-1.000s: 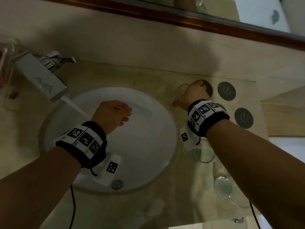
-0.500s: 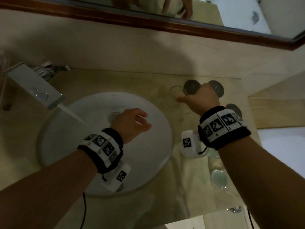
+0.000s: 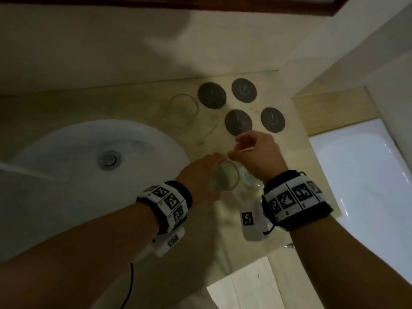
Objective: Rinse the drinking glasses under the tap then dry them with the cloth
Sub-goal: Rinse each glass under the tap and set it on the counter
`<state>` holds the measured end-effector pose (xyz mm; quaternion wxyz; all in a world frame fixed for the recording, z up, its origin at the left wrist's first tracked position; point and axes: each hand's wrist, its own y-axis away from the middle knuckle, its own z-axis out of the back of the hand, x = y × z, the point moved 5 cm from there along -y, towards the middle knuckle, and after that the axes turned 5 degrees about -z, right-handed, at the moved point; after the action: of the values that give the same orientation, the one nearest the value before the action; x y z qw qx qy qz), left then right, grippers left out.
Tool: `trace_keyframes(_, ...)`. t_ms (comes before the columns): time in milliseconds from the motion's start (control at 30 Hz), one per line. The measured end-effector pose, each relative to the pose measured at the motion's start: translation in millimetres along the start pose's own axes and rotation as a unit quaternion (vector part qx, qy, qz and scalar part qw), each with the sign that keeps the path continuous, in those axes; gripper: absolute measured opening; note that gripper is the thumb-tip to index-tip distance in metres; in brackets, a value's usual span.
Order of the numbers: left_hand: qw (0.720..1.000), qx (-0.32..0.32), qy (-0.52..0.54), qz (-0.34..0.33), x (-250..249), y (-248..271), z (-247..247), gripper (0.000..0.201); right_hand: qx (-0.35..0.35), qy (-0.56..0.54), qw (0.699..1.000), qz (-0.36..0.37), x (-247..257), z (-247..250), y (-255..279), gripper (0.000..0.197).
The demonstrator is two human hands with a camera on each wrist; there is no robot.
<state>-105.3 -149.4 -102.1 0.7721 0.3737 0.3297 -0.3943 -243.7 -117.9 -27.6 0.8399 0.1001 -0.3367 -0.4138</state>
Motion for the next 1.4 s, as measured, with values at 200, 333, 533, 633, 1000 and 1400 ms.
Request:
trace_keyframes(200, 0.999, -0.048, 0.022, 0.015, 4, -6, 10, 0.079, 0.126, 0.063, 0.989, 0.043, -11, -30, 5, 0.057)
trace_keyframes(333, 0.992, -0.101, 0.063, 0.033, 12, 2, 30, 0.080, 0.131, 0.045, 0.987, 0.083, 4, -33, 4, 0.056)
trace_keyframes(533, 0.977, -0.177, 0.109, 0.051, 40, 43, 78, 0.073, 0.173, 0.021, 0.972, 0.155, 60, -59, 8, 0.053)
trace_keyframes(633, 0.964, -0.227, 0.116, 0.071, 64, 77, 104, 0.073, 0.211, 0.029, 0.956, 0.201, 101, -86, 19, 0.056)
trace_keyframes(1000, 0.866, -0.427, 0.193, 0.175, 172, 209, 151, 0.065, 0.308, 0.068, 0.890, 0.330, 202, -233, 56, 0.080)
trace_keyframes(1400, 0.825, -0.464, 0.227, 0.228, 209, 251, 149, 0.083, 0.316, 0.086, 0.874, 0.360, 218, -309, 73, 0.082)
